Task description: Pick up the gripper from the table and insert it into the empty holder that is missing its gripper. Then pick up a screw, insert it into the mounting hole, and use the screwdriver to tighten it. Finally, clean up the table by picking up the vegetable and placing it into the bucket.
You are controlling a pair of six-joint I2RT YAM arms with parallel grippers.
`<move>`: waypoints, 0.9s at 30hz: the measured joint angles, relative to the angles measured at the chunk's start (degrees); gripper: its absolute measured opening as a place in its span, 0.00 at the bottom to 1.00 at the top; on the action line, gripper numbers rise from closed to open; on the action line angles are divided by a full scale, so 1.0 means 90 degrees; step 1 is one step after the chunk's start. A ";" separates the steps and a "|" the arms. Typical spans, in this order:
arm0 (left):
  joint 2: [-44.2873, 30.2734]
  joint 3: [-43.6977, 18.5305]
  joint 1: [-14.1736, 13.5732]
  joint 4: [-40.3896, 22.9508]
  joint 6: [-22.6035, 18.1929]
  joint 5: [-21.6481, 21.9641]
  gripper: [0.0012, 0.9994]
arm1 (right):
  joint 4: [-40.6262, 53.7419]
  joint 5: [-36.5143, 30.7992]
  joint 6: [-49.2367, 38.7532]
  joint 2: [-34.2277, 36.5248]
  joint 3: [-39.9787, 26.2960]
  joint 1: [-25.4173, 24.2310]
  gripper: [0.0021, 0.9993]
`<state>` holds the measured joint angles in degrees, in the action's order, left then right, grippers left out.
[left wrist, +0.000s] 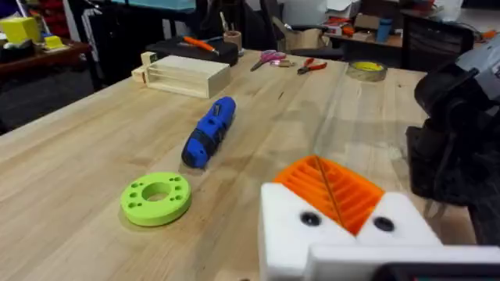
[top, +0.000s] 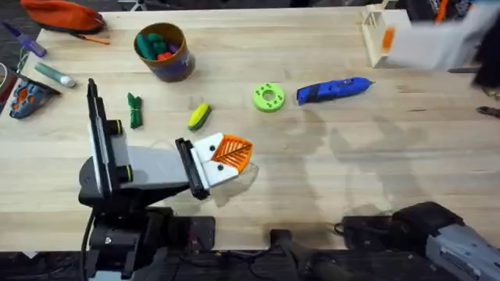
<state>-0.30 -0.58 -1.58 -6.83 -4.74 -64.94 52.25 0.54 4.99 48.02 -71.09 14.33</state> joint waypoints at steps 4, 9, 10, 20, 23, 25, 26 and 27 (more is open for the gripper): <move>0.0000 0.0001 0.0000 -0.0002 0.0001 -0.0001 0.01 | -0.0218 0.0046 0.0109 -0.0213 0.1029 0.0000 0.99; -0.0002 0.0001 0.0000 -0.0001 -0.0033 0.0002 0.68 | -0.0349 0.0053 0.0163 -0.0117 0.1590 0.0000 0.99; -0.0002 0.0001 0.0000 0.0000 -0.0033 0.0001 0.83 | -0.0378 0.0058 0.0166 -0.0106 0.1600 0.0000 0.99; -0.0002 0.0001 0.0000 0.0021 -0.0022 0.0002 0.99 | -0.0452 0.0070 0.0212 -0.0101 0.1600 0.0000 0.99; -0.0002 0.0001 0.0002 0.0110 0.0214 0.0119 0.99 | -0.0452 0.0070 0.0212 -0.0101 0.1600 0.0000 0.99; -0.0002 0.0001 0.0010 0.0175 0.0500 0.0360 0.99 | -0.0452 0.0070 0.0214 -0.0101 0.1600 0.0000 0.99; -0.0002 -0.0001 0.0025 0.0160 0.0621 0.0480 0.99 | -0.0452 0.0070 0.0214 -0.0101 0.1600 0.0000 0.99; -0.0002 -0.0009 0.0039 0.0126 0.0711 0.0591 0.99 | -0.0454 0.0070 0.0214 -0.0101 0.1600 0.0000 0.99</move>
<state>-0.32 -0.67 -1.24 -5.69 1.66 -59.62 48.16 1.17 6.92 47.11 -56.69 14.33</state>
